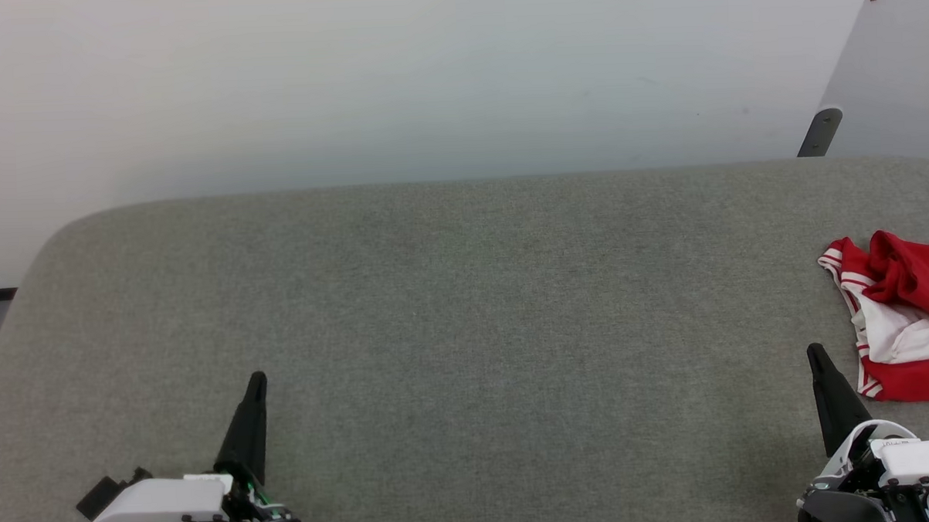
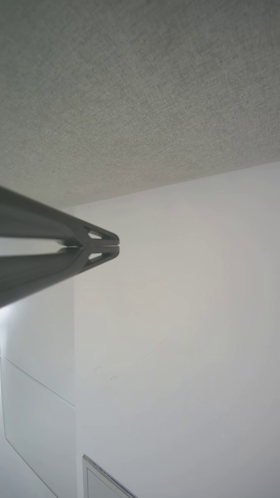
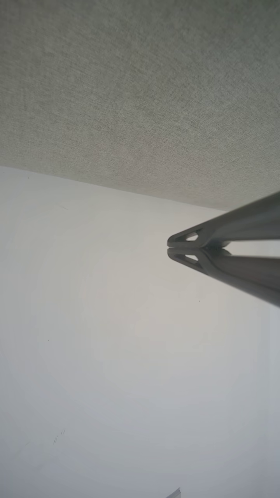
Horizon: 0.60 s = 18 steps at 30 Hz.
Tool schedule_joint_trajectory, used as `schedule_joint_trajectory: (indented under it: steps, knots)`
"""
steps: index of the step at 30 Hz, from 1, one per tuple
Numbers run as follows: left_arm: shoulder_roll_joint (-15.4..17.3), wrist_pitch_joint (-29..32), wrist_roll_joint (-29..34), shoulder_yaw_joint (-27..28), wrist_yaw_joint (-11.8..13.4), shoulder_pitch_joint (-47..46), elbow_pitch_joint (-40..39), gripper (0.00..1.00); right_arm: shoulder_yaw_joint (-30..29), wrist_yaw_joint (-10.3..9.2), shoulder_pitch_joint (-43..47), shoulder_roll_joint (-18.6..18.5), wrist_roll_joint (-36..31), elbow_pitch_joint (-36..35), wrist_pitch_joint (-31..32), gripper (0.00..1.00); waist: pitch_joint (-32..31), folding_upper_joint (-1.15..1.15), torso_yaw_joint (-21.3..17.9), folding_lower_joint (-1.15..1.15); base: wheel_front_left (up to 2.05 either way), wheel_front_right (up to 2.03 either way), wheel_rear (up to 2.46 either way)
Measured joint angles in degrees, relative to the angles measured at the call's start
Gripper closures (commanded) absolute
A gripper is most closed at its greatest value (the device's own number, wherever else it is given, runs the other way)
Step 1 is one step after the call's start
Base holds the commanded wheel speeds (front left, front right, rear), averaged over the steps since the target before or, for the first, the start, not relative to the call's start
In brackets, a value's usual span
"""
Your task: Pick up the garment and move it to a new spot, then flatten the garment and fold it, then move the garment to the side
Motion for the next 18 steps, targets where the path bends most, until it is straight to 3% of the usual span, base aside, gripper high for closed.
schedule_joint_trajectory:
  steps: [18]
  knots:
    - [0.0, 0.0, 0.0, 0.0, 0.0, 0.0, 0.0, 1.00, 0.0, 0.00, 0.0, 0.0, 0.0, 0.0, 0.0, 1.00, 0.0, 0.00, 0.0, 0.00, 0.00, 0.00, 0.00]
